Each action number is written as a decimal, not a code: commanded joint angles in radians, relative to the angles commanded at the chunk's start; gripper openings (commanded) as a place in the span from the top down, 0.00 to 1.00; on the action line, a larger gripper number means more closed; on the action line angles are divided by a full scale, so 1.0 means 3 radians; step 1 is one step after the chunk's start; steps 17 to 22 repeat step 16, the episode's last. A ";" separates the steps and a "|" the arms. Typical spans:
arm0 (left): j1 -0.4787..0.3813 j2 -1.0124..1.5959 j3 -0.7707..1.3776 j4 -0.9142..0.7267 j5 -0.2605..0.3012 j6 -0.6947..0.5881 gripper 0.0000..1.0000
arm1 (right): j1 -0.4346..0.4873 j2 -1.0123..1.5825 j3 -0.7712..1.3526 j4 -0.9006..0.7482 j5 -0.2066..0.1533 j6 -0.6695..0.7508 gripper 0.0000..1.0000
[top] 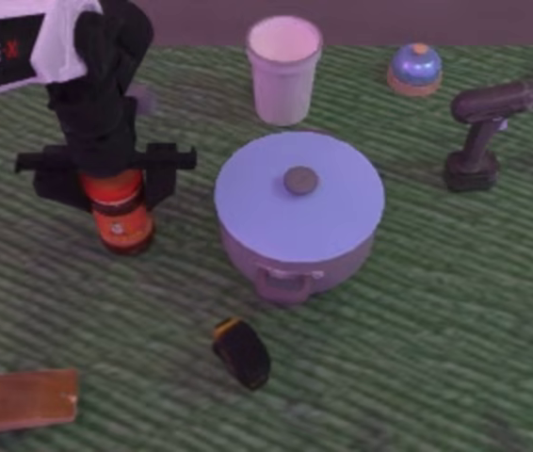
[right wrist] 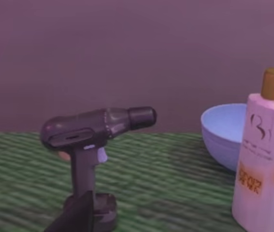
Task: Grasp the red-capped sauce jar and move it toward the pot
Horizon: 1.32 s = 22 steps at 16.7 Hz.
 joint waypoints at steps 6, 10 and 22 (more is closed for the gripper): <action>0.0000 0.0000 0.0000 0.0000 0.0000 0.0000 0.32 | 0.0000 0.0000 0.0000 0.0000 0.0000 0.0000 0.00; 0.0000 0.0000 0.0000 0.0000 0.0000 0.0000 0.02 | 0.0000 0.0000 0.0000 0.0000 0.0000 0.0000 0.00; 0.0000 0.0000 0.0000 0.0000 0.0000 0.0000 0.00 | 0.0000 0.0000 0.0000 0.0000 0.0000 0.0000 0.00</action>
